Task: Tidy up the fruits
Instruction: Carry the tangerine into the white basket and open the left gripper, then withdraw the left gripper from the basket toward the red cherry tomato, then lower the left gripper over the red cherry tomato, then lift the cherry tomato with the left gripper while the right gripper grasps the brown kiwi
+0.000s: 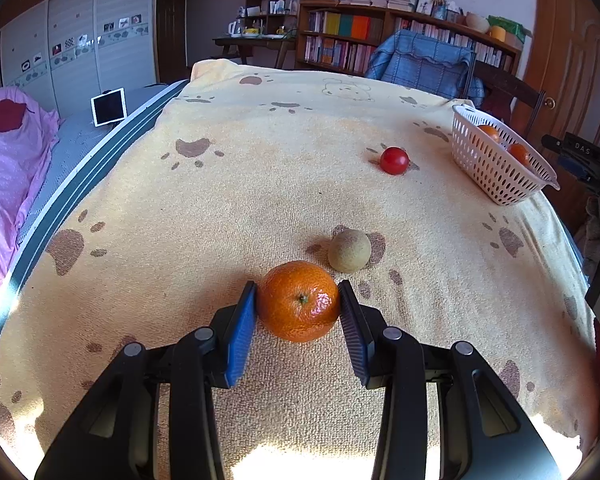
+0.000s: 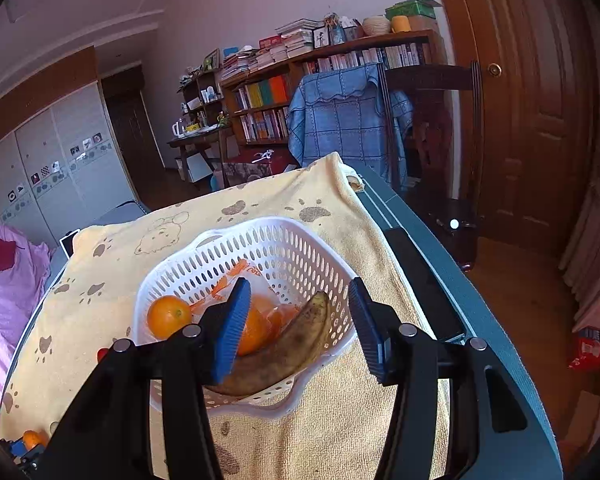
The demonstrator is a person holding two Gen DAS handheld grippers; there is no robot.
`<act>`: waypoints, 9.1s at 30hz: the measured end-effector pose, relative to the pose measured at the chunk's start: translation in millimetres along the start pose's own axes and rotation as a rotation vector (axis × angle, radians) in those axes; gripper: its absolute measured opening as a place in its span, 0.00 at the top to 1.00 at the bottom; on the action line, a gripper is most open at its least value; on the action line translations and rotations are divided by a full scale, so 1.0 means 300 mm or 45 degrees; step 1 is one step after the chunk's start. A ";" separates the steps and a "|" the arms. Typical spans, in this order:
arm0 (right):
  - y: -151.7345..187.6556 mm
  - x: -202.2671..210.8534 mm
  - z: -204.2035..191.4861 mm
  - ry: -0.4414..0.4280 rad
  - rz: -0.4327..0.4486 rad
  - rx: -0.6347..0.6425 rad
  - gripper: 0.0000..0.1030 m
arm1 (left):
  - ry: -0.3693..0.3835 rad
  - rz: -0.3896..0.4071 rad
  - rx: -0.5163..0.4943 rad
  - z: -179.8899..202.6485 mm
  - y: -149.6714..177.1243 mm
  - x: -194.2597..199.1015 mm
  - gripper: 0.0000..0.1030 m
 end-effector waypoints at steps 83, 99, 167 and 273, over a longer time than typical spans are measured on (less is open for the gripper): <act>0.039 0.106 0.087 0.071 0.192 -0.151 0.28 | 0.307 0.227 -0.382 0.786 -0.479 -0.136 0.57; 0.036 0.108 0.073 0.067 0.204 -0.142 0.28 | 0.284 0.245 -0.318 0.727 -0.516 -0.133 0.45; 0.042 0.121 0.010 0.046 0.235 -0.003 0.28 | 0.066 -0.024 -0.160 0.357 -0.413 -0.214 0.36; 0.473 -0.185 -0.792 -0.685 -0.674 0.552 0.71 | -0.260 0.031 0.342 -0.150 -0.249 -0.192 0.65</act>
Point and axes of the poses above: each gripper's, at about its wrist camera, not at the fingertips, and x roughly against the way its jaws point, z to its right, y to its underside, the point moved 2 cm from there along -x, roughly the way its jaws point, and after that the axes turned 14 degrees about -y, right-handed, at the moved point
